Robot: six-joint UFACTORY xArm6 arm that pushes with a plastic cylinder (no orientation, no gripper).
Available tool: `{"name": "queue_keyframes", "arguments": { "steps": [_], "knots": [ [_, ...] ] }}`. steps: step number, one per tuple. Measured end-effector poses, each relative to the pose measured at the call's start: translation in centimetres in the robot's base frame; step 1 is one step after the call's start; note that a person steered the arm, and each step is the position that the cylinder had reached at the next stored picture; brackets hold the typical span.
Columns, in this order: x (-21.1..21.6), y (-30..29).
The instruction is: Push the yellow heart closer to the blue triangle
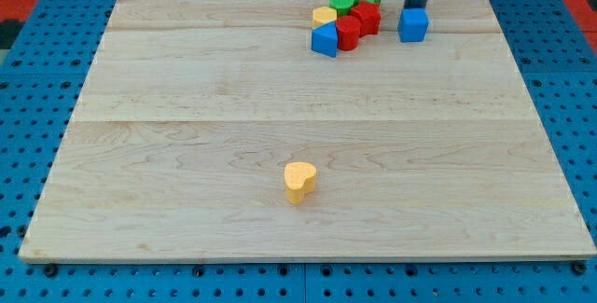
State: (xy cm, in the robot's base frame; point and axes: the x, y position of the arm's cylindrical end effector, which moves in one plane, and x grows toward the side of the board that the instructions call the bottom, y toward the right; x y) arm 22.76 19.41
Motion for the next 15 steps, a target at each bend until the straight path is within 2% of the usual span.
{"name": "queue_keyframes", "arguments": {
  "steps": [1, 2, 4, 5, 6, 7, 8, 9, 10, 11, 12, 13, 14, 15],
  "knots": [
    [4.4, 7.6],
    [18.2, 8.4],
    [38.4, -2.4],
    [38.0, -11.9],
    [32.9, -17.1],
    [28.3, -17.9],
    [28.8, -16.8],
    [34.1, -18.6],
    [30.7, -25.3],
    [26.9, -21.5],
    [29.3, -19.2],
    [32.3, -20.0],
    [33.7, -13.1],
    [29.3, -12.2]
  ]
}}
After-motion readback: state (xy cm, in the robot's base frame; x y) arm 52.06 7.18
